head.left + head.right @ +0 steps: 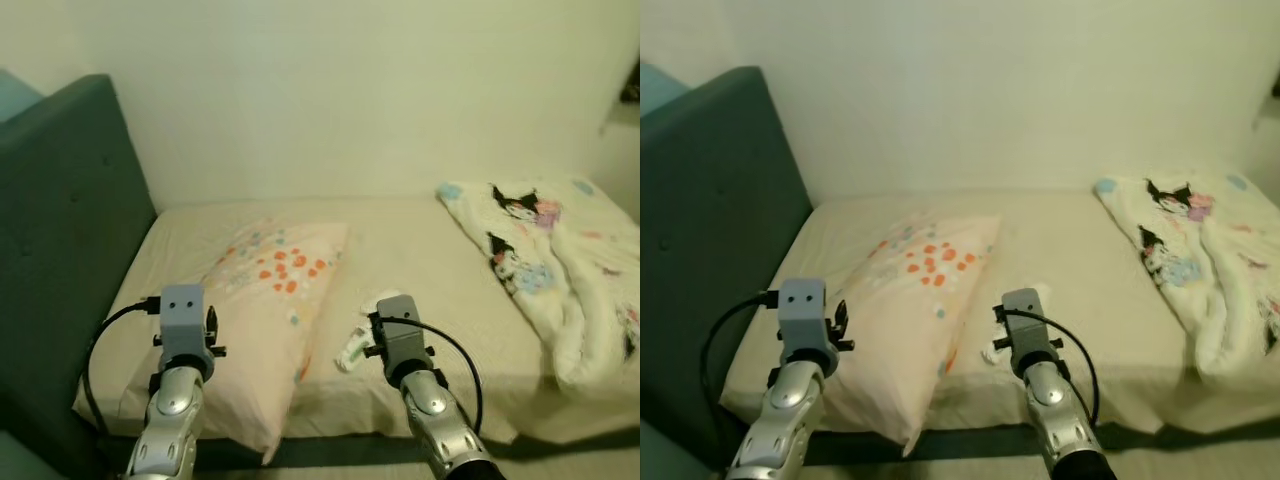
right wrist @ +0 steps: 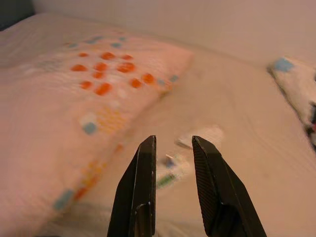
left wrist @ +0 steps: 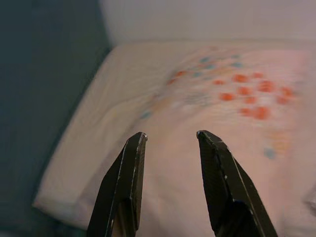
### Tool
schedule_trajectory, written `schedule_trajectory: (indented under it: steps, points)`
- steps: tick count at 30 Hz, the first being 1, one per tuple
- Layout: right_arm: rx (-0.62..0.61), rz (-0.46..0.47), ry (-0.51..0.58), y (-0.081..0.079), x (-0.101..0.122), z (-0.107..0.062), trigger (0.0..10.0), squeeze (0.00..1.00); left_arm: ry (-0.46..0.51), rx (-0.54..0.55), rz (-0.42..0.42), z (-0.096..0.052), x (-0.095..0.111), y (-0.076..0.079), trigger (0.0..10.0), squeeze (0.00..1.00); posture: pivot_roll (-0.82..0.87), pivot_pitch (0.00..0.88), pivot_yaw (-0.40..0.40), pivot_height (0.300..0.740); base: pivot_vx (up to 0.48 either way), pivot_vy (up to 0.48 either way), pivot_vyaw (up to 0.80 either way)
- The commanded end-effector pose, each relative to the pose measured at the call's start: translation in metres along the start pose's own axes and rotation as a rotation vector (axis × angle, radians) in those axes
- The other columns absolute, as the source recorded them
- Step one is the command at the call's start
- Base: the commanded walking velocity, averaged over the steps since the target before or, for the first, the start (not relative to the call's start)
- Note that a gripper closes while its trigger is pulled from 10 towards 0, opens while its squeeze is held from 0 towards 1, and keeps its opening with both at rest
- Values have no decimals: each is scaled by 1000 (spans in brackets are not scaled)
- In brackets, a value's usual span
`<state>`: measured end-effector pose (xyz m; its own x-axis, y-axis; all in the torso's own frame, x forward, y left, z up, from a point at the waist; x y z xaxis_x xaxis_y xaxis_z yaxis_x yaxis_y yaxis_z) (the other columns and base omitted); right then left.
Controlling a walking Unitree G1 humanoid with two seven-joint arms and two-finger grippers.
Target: Clean up the room
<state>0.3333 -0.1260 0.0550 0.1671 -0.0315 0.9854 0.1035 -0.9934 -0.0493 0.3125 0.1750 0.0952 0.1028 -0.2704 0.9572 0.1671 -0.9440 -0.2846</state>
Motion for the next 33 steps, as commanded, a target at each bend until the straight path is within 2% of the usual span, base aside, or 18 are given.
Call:
schedule_trajectory:
  steps: [1, 10, 18, 28, 33]
  points:
    - [35, -8, 2, -9, 1, 1, 10000, 0, -16, 11, 8, 0, -4, -4, 10000, 0, 3, 19, -22, 740, 255, 0, 731]
    - [28, 11, -2, -10, -1, 0, 10000, 0, -16, 9, 9, 0, -4, -4, 10000, 0, 5, 17, -20, 740, 253, 0, 115]
    - [-12, 50, 12, -3, 1, 0, 10000, 0, -11, -3, 10, 1, -2, -2, 10000, 0, 1, 18, -12, 740, 245, 0, 0]
    - [-19, 80, 24, -1, 3, -1, 10000, 0, -10, -6, 11, 1, -2, -2, 10000, 0, 0, 21, -10, 740, 96, 0, -735]
    - [-14, 64, 29, -3, 5, 0, 10000, 0, -10, -4, 10, 1, -1, -2, 10000, 0, 0, 21, -10, 740, 0, 0, 0]
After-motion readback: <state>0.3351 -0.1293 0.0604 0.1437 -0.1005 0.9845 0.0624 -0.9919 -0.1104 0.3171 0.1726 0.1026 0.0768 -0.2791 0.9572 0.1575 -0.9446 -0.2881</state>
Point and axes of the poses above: a point about 5 cm out from each wrist's last joint towards the gripper, its own z axis pointing out of the wrist towards the gripper, its own x axis along the axis of the wrist's last joint, y = z × x, the point moved 2 cm from there along z, pointing out of the wrist towards the gripper, and after that the axes turned 15 degrees about z, right-handed, at the moved point
